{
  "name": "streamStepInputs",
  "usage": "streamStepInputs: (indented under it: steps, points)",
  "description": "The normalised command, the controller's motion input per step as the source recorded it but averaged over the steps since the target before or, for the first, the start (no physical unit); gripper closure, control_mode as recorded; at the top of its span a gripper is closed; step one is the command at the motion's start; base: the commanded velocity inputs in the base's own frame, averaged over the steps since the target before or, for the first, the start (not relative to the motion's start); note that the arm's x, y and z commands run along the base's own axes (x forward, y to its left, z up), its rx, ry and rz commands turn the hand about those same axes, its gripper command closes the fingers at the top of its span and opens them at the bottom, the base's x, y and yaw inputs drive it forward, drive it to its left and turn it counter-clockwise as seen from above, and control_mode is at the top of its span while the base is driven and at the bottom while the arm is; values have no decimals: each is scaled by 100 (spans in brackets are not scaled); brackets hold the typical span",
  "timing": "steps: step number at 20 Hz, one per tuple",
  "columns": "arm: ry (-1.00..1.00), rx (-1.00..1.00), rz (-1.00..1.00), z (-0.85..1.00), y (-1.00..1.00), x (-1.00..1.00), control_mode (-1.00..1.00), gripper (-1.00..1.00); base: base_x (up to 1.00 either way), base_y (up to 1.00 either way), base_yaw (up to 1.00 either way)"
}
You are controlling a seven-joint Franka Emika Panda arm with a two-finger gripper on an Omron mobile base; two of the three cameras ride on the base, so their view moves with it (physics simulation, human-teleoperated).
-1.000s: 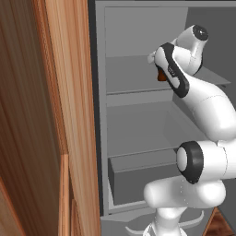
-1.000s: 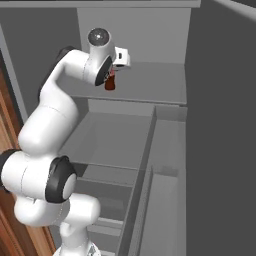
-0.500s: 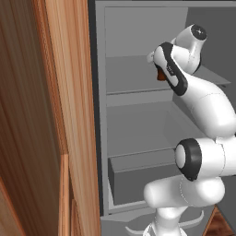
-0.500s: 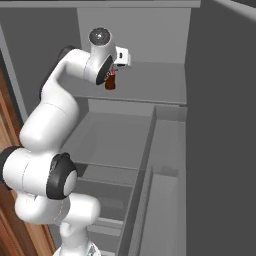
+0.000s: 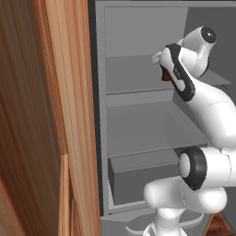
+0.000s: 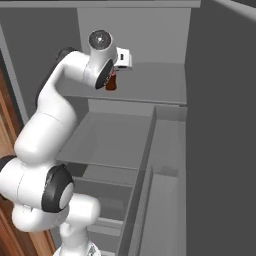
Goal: Open the fridge, grab two sodas, and place both sodas inside the bowl with ice on the dining counter.
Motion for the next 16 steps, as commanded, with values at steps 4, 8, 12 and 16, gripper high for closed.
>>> streamStepInputs:
  steps: [4, 8, 12, 16]
  points:
    - [-9, 1, 0, 0, -3, -93, -100, 100, 0, 0, 0]
    - [-6, 0, 0, 1, 4, -100, -100, 100, 0, 0, 0]
    - [-1, 0, 0, 11, 6, -100, -100, 100, 0, 0, 0]
    - [0, 0, 0, 9, 7, -100, -100, 100, 0, 0, 0]
